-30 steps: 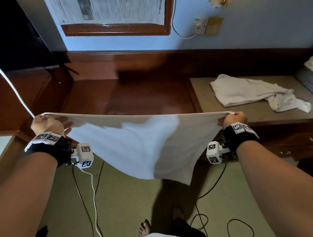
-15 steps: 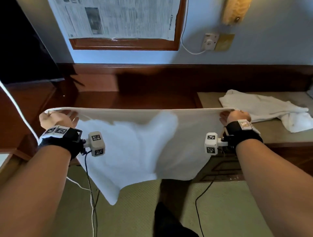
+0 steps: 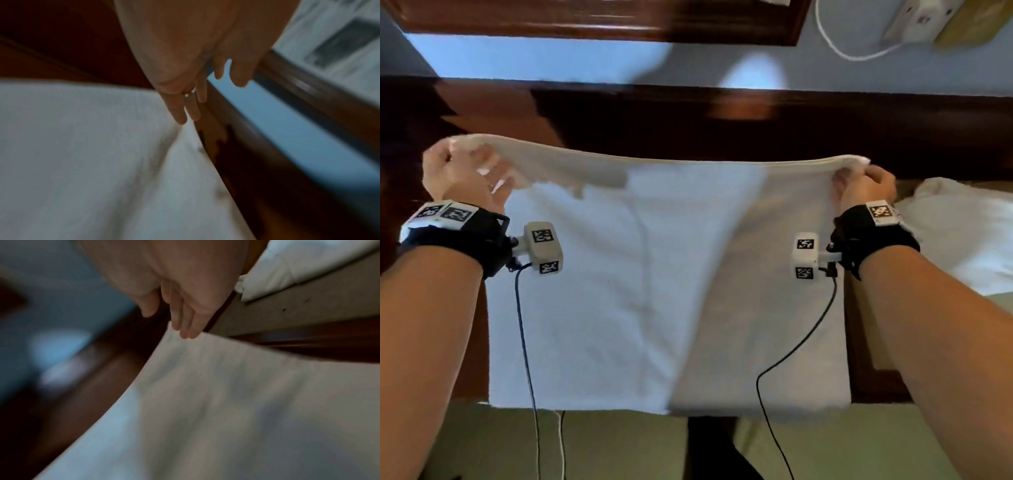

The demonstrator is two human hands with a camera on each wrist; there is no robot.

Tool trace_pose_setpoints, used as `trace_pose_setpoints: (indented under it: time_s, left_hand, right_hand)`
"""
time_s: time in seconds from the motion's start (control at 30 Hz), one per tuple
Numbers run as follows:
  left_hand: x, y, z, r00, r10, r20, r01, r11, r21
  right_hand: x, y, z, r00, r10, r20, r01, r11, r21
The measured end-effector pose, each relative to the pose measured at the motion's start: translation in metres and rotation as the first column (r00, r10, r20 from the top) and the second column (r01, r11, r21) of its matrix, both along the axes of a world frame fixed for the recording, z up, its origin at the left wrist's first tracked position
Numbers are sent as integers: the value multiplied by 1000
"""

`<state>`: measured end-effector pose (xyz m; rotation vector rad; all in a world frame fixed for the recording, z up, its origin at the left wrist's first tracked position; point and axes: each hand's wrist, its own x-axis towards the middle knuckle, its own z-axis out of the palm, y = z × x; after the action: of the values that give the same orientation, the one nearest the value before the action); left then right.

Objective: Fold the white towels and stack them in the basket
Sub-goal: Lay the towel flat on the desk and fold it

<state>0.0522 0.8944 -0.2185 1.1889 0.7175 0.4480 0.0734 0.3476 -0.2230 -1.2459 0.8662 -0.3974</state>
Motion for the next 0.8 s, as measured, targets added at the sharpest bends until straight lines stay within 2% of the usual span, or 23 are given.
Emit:
trace_pose_setpoints:
  time_s: [0.07,0.1,0.13,0.17,0.2,0.23,0.27,0.3,0.33,0.4,0.47,0.57,0.63,0.67,0.7,0.77,0.8]
  left_hand:
    - [-1,-29,-16,981,-134,-141,149,983,105]
    - [-7,-43,-30,948,-221,-230,261,952,159]
    - [-15,-51,-50,892,-304,-336,393,887,241]
    - [-29,-61,-70,784,-392,-481,574,752,324]
    - [-49,-63,-92,609,-434,-664,757,567,324]
    - [-72,-65,-114,423,-392,-817,887,363,285]
    - [-95,-68,-130,277,-292,-916,955,193,227]
    - [-115,-70,-141,198,-201,-960,980,54,190]
    - [-130,-76,-144,169,-136,-976,984,-41,176]
    - [-138,-70,-157,155,-85,-984,981,-104,164]
    - [-121,-65,-157,104,-62,-993,986,-127,111]
    - [-80,-52,-166,148,-49,-988,960,-233,155]
    - [-45,-44,-168,171,-86,-982,945,-269,188]
    - [-30,-43,-165,190,-129,-973,941,-259,219]
    - [-20,-44,-160,224,-196,-955,941,-212,265]
    - [-24,-46,-153,315,-303,-899,936,-56,347]
    - [-37,-49,-152,339,-323,-883,932,-13,363]
  right_hand:
    - [-12,16,-35,975,155,-156,-188,955,-229]
    - [-25,26,-54,931,259,-259,-332,894,-302]
    - [-38,31,-78,853,371,-367,-494,800,-339]
    - [-56,37,-97,728,450,-517,-665,647,-372]
    - [-78,40,-114,570,468,-675,-813,438,-383]
    - [-102,43,-127,428,421,-800,-904,224,-365]
    - [-123,43,-144,320,355,-878,-945,51,-324]
    - [-143,47,-148,243,311,-919,-964,-26,-264]
    - [-158,46,-155,199,287,-937,-974,-51,-222]
    - [-173,47,-160,170,247,-954,-975,-99,-200]
    - [-168,46,-160,164,217,-962,-972,-129,-195]
    - [-139,45,-163,180,202,-963,-969,-133,-209]
    - [-111,45,-166,206,199,-958,-964,-128,-234]
    - [-95,44,-166,218,203,-954,-961,-125,-247]
    - [-80,44,-165,212,212,-954,-964,-115,-240]
    - [-64,44,-158,192,234,-953,-973,-80,-216]
    - [-67,45,-155,191,237,-953,-974,-72,-213]
